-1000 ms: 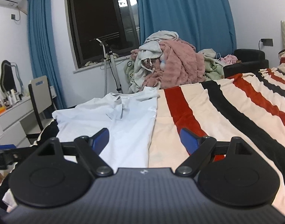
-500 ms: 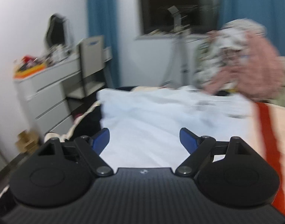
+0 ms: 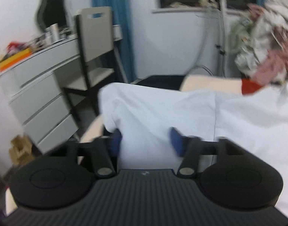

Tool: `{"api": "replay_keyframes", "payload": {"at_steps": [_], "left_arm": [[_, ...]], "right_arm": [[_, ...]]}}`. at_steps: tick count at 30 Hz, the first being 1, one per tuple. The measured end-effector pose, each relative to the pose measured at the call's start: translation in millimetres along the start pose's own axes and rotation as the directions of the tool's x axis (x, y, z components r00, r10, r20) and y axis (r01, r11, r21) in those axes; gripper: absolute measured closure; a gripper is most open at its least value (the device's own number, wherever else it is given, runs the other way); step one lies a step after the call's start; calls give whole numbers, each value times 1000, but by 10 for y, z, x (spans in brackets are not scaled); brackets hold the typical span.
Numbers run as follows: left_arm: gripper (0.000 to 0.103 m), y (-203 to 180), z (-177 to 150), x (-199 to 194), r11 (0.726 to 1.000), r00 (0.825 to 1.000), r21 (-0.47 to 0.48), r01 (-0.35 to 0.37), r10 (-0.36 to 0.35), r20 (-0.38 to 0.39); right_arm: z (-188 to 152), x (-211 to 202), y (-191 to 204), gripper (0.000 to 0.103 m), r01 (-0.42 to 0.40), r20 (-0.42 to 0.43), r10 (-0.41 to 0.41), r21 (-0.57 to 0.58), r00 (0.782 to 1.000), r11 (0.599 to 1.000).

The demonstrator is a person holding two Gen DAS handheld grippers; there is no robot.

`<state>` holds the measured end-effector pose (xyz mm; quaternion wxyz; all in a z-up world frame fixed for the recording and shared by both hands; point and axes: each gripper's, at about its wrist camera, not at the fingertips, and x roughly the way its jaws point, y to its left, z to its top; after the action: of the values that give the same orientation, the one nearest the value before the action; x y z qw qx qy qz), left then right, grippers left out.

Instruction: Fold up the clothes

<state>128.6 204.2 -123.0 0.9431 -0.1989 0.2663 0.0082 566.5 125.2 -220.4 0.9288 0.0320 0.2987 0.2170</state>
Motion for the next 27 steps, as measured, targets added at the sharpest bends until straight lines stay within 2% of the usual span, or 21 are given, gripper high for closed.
{"api": "replay_keyframes", "payload": {"at_steps": [1, 3, 5, 7, 10, 13, 16, 18, 20, 23, 26, 27], "left_arm": [[2, 43, -1, 35, 1000, 1000, -22, 3, -3, -1], [2, 125, 12, 68, 997, 1000, -80, 9, -9, 0], [2, 181, 26, 3, 992, 999, -121, 38, -34, 29], [2, 190, 33, -102, 990, 997, -131, 48, -40, 66], [2, 147, 30, -284, 990, 993, -123, 70, -57, 103], [2, 5, -9, -439, 994, 993, -80, 71, -63, 101], [2, -181, -71, -542, 997, 993, -25, 77, -74, 95], [2, -303, -118, -579, 997, 992, 14, 79, -80, 93], [2, -427, -179, -565, 995, 992, 50, 90, -94, 80], [2, -555, -274, -459, 992, 994, 68, 103, -105, 34], [2, -617, -322, -322, 992, 993, 45, 120, -120, -11], [2, -641, -332, -286, 992, 993, 49, 120, -120, -16]], "right_arm": [[1, 16, -67, 83, -13, -2, 13, 31, 1000, 999], [78, -115, -113, 95, -20, 23, 19, 34, 1000, 999], [184, -319, -145, 96, -22, 70, 20, 22, 997, 1000], [321, -648, -258, 96, -19, 152, 15, 26, 988, 999], [486, -1236, -582, 96, 3, 281, -23, 70, 959, 998], [509, -1755, -1093, 96, 55, 374, -108, 150, 921, 987], [317, -2154, -1776, 96, 127, 399, -245, 299, 884, 946], [86, -2285, -2294, 96, 172, 355, -332, 414, 874, 894], [-175, -2280, -2728, 96, 192, 283, -376, 513, 883, 837], [-534, -2135, -3127, 94, 233, 172, -395, 578, 902, 782], [-728, -1986, -3264, 91, 219, 122, -352, 588, 928, 779], [-745, -1946, -3274, 83, 221, 102, -342, 587, 934, 779]]}}
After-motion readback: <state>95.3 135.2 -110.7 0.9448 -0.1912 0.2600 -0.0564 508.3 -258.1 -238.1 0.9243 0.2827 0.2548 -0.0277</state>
